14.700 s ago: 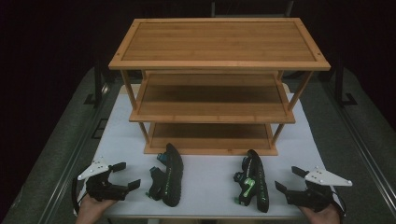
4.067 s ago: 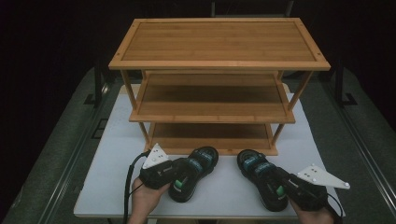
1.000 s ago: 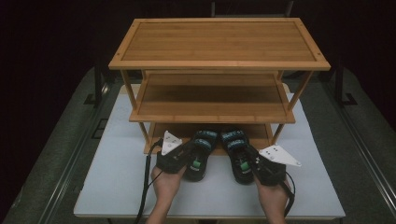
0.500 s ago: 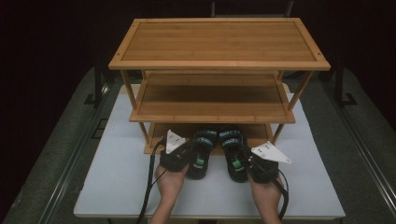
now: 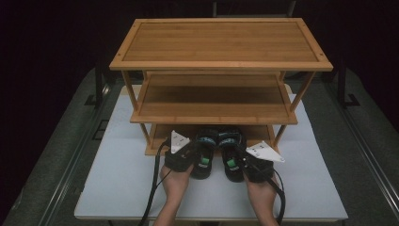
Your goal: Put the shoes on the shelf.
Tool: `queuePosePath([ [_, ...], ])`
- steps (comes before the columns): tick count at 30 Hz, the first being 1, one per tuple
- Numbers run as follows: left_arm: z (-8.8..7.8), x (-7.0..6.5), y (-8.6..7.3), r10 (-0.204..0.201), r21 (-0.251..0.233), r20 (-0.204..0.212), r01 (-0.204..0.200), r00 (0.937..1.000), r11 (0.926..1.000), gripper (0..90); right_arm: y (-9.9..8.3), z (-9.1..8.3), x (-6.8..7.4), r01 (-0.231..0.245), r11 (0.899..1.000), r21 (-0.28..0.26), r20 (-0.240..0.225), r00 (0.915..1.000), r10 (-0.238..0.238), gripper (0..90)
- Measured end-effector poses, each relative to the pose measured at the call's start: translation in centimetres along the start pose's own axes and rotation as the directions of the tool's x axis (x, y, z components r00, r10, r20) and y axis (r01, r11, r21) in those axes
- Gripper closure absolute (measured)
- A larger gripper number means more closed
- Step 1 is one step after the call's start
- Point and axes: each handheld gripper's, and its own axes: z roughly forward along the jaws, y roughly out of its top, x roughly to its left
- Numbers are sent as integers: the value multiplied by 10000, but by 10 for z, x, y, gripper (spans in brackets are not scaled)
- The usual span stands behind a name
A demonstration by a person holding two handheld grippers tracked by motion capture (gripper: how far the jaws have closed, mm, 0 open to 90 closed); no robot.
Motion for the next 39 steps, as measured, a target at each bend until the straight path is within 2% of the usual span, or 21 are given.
queuePosePath([
  [8, 8, 2, 0, -103, 0, -69, 103, 9999, 9999, 786, 0, 8, -1, -99, 9999, 89, 79, 9999, 98, 824],
  [14, 13, 2, -4, -174, 119, 39, 174, 9998, 9998, 776, -1, 14, -2, -125, 9998, 158, 135, 9998, 122, 820],
  [22, 12, 3, -4, -109, 188, 292, 104, 9995, 9998, 701, -1, 17, -6, -7, 9987, 516, 228, 9997, -5, 769],
  [26, 13, 2, -3, -260, 121, 444, 254, 9987, 9996, 704, -1, 19, -7, -279, 9984, 489, 79, 9996, 275, 774],
  [29, 13, 4, -3, -339, 95, 580, 334, 9977, 9994, 701, 0, 18, -4, -275, 9987, 439, 45, 9996, 273, 773],
  [34, 13, 4, -2, -530, 63, 781, 527, 9955, 9986, 686, 1, 20, -6, -535, 9975, 469, -41, 9985, 537, 773],
  [37, 12, 6, -3, -303, 142, 721, 293, 9969, 9995, 661, 0, 19, -7, -410, 9979, 502, 22, 9992, 409, 758],
  [39, 11, 7, -3, -291, 172, 751, 279, 9968, 9995, 627, -1, 18, -7, -312, 9981, 526, 74, 9995, 309, 724],
])
